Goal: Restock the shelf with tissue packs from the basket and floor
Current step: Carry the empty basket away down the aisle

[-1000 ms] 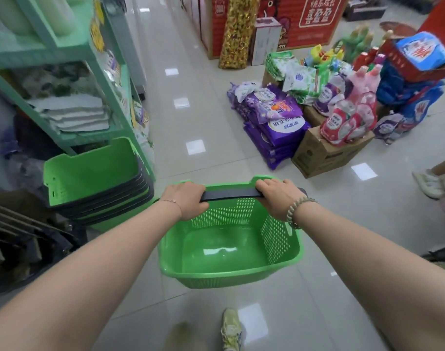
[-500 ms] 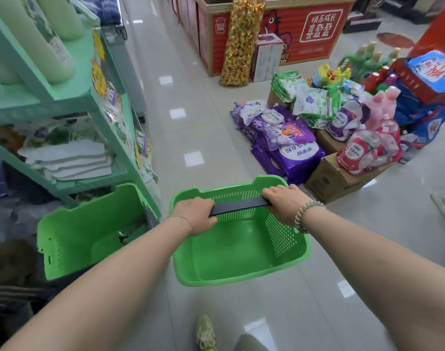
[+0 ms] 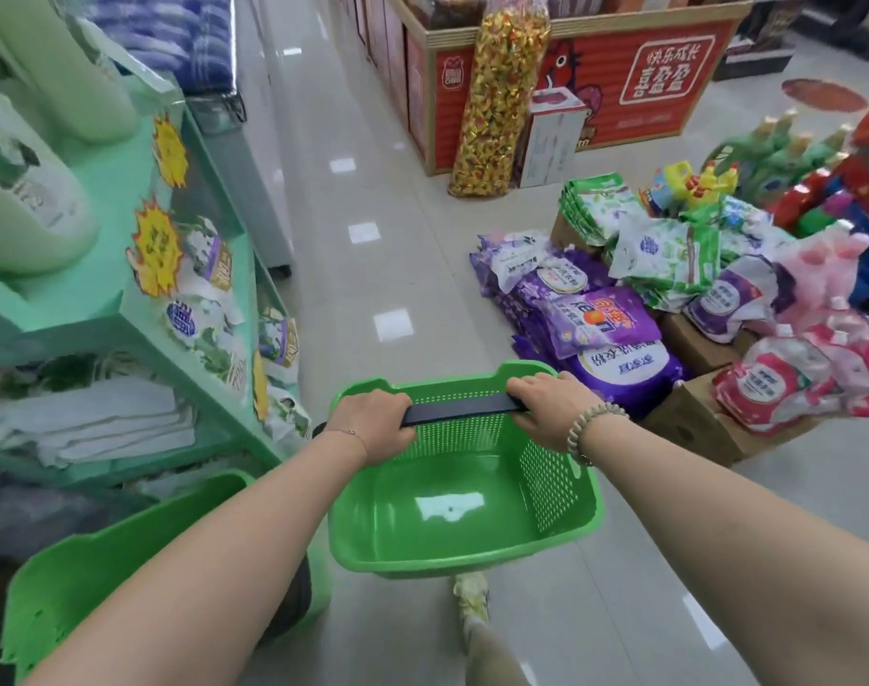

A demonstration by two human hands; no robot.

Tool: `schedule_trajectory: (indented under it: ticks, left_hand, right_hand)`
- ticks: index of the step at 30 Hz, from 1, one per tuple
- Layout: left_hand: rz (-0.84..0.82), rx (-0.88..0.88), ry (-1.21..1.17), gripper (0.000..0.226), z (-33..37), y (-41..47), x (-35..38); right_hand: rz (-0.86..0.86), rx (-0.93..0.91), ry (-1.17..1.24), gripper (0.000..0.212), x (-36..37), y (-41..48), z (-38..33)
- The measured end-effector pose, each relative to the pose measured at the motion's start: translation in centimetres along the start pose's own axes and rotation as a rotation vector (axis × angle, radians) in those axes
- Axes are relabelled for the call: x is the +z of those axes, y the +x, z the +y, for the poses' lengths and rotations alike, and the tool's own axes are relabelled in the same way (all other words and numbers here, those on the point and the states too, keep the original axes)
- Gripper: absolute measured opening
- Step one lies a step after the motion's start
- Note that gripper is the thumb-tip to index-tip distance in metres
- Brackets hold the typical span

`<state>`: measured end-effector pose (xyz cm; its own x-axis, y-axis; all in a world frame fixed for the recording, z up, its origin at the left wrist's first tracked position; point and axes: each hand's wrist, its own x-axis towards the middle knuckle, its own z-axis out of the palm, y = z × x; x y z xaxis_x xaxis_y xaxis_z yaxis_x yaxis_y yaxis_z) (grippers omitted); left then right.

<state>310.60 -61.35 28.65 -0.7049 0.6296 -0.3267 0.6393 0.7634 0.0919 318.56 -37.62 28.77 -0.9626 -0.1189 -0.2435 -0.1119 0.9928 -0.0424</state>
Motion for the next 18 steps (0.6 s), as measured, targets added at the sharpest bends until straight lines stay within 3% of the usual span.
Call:
schedule_trajectory:
  ticks: [18]
  left_hand:
    - [0.023,-0.068,0.013,0.019,-9.0,28.9,-11.2]
  right_hand:
    - [-0.032,-0.068,0.037,0.011,-8.3,27.5,16.6]
